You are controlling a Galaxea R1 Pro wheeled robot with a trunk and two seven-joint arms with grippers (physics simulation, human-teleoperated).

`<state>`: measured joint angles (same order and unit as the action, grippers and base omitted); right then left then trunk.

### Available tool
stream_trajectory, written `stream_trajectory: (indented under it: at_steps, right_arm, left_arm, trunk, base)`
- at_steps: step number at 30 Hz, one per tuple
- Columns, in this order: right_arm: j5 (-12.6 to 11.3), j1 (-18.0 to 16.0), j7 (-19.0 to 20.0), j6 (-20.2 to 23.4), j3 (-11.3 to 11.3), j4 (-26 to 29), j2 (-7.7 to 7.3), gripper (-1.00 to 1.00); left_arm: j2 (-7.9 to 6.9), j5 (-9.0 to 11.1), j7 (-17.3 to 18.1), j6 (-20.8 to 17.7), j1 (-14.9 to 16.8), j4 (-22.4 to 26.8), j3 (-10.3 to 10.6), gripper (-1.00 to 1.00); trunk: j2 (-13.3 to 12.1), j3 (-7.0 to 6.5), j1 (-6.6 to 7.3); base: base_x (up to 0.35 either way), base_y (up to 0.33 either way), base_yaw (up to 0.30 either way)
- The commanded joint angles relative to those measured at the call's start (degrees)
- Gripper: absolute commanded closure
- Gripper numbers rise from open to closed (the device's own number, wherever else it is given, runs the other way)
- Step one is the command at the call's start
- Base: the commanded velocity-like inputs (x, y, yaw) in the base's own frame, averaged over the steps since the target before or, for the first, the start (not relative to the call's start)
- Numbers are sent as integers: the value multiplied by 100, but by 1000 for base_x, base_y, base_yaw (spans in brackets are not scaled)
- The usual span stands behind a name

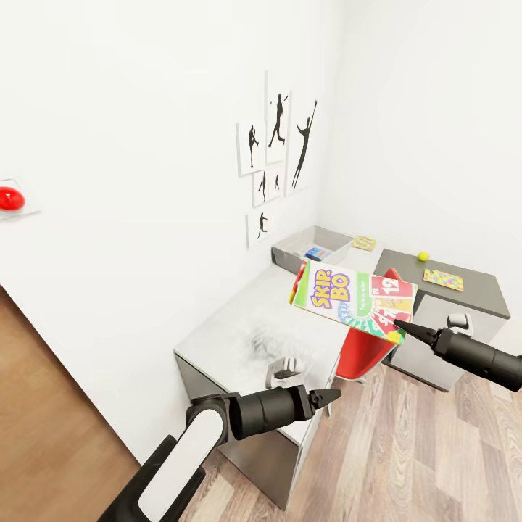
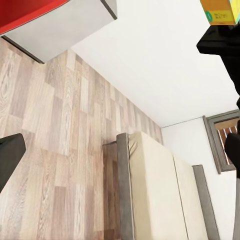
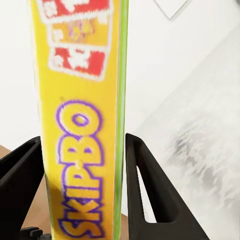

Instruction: Put all the toys in the child's room - the three board games (two on the bed and one on the table), the two jigsaw puzzles on the table, and the tennis ball on the table - inside the toy box on the table in the child's room.

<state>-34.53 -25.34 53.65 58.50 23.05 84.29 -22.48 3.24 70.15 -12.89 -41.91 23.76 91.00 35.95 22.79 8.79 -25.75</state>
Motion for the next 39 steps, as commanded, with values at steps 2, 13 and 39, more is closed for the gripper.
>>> stream_trajectory:
  at_steps: [2, 13, 39]
  right_arm:
    - [17, -6, 32, 19, 5, 0, -1, 100]
    - [17, -6, 32, 17, 3, 0, -1, 100]
    - [17, 1, 32, 13, -19, 0, 55, 100]
  left_arm:
    - [1, 60, -55, -12, 5, 6, 0, -100]
    - [1, 60, -55, -12, 5, 6, 0, -100]
    - [8, 67, -55, -12, 5, 11, 6, -100]
  trunk:
    - [12, 12, -4]
    - [12, 12, -4]
    - [12, 12, -4]
  base:
    - [0, 0, 0]
    - [0, 0, 0]
    - [0, 0, 0]
